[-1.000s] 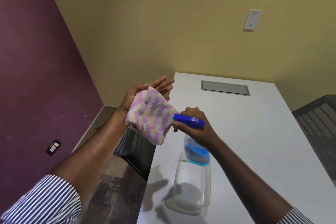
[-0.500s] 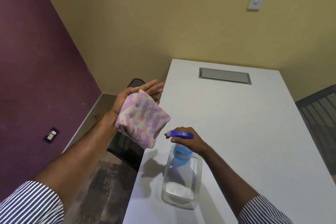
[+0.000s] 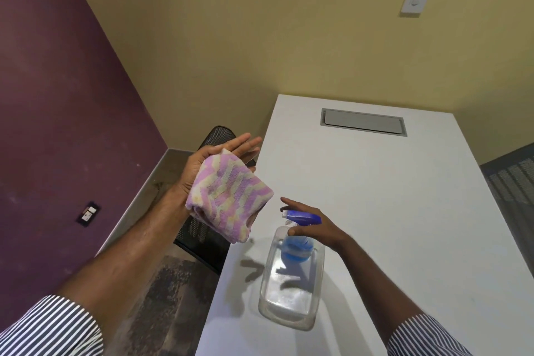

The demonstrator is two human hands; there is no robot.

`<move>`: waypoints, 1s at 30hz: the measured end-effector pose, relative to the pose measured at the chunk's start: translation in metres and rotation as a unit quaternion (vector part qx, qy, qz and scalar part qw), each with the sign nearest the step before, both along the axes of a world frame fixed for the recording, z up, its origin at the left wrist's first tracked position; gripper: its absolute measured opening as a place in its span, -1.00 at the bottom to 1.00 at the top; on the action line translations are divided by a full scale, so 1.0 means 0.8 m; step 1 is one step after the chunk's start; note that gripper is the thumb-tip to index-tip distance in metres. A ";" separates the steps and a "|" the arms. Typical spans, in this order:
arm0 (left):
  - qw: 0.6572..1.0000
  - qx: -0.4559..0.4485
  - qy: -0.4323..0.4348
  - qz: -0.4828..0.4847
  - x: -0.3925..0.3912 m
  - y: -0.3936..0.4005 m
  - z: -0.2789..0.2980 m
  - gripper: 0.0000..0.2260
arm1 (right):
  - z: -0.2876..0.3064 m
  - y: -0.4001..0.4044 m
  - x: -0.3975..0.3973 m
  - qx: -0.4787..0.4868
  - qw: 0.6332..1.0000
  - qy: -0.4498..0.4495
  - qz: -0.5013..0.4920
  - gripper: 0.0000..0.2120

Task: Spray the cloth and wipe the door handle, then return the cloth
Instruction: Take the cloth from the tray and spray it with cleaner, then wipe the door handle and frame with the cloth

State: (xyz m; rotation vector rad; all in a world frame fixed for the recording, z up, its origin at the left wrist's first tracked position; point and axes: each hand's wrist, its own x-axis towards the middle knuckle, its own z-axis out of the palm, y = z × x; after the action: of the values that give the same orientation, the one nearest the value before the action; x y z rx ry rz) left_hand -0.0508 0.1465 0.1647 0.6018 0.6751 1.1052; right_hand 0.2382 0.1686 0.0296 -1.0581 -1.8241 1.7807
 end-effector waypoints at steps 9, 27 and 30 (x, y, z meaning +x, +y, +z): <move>0.999 -0.013 -0.029 0.011 0.004 0.000 0.009 -0.52 | 0.074 -0.009 0.048 0.086 0.989 -0.118 -0.035 -0.36; 0.982 0.066 0.024 0.174 0.118 0.000 0.166 -0.79 | 0.313 -0.135 -0.105 0.636 0.601 -0.301 -0.380 -0.35; 0.983 0.106 0.050 0.144 0.137 -0.027 0.195 -0.79 | 0.330 -0.149 -0.088 0.616 0.584 -0.289 -0.444 -0.47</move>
State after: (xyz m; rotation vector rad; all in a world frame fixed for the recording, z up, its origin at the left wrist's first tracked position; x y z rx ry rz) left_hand 0.0589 0.1251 0.3211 0.7624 0.7515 1.4359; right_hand 0.1680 0.0494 0.2936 -1.4273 -1.6334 -0.5541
